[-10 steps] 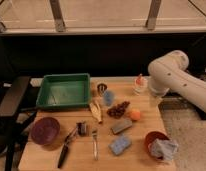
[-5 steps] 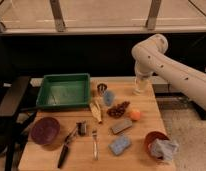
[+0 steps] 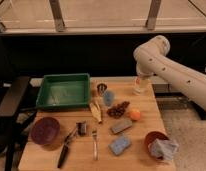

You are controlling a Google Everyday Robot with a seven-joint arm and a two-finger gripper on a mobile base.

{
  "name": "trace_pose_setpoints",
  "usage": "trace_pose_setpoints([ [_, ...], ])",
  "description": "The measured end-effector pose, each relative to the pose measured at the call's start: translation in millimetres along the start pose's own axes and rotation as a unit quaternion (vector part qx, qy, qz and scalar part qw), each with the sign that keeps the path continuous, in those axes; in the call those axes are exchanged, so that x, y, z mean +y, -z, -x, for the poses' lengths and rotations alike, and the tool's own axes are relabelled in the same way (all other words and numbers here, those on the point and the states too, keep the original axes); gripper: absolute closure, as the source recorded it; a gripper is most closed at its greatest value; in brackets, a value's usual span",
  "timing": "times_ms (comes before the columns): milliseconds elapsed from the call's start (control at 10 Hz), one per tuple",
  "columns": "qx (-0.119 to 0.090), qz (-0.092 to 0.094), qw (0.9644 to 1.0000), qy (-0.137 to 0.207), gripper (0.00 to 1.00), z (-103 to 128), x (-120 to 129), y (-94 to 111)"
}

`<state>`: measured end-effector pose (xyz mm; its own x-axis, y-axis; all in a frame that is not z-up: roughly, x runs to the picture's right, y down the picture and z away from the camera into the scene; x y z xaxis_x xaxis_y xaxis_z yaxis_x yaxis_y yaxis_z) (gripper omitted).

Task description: Place pepper in plastic cup

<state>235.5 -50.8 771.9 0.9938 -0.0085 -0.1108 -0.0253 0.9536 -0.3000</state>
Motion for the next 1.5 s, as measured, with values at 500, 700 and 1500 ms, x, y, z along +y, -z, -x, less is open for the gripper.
trace_pose_setpoints([
  [500, -0.016, -0.016, 0.9996, -0.015, 0.35, -23.6, -22.5, -46.5],
  [700, -0.019, -0.019, 0.9994, -0.022, 0.35, -39.1, -33.9, -59.1],
  [1500, -0.061, -0.013, 0.9980, 0.013, 0.35, -40.0, -82.2, -81.2],
])
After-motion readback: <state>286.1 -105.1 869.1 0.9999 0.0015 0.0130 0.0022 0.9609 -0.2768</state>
